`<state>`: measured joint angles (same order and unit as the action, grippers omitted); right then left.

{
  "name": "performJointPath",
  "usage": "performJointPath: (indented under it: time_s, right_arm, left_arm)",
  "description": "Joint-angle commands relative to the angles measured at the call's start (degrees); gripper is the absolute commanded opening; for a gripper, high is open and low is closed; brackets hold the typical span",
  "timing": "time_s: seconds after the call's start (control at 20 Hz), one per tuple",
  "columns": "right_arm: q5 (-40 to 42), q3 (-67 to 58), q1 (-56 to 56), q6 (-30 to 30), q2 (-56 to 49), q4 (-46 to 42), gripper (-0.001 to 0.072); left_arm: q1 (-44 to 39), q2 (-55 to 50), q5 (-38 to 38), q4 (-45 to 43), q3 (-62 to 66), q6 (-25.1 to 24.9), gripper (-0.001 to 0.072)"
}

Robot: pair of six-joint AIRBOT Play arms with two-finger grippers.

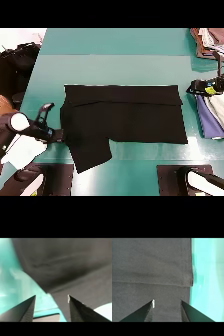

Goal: Fold the shirts.

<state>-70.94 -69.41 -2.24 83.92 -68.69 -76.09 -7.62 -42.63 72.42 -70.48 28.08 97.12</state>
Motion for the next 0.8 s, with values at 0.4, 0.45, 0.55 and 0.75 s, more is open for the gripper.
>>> performJointPath:
  time_s: [0.4,0.45,0.55,0.75]
  right_arm:
    - [-1.25,0.0,0.0,0.0,0.26,0.07,0.0387]
    - [-1.25,0.0,0.0,0.0,0.26,0.07,0.0387]
    - [-1.64,0.0,0.0,0.0,0.31,0.04,0.0387]
    - [-8.37,0.39,-1.75,-2.14,0.37,-0.52,0.0386]
  left_arm:
    - [-6.34,2.16,-10.47,4.85,-11.45,5.4,0.0487]
    - [-6.34,2.16,-11.52,4.98,-11.61,6.05,0.0487]
    - [-6.34,2.16,-13.35,7.28,-11.54,6.01,0.0403]
    - [-6.34,2.23,-14.4,9.09,-8.85,5.68,0.0025]
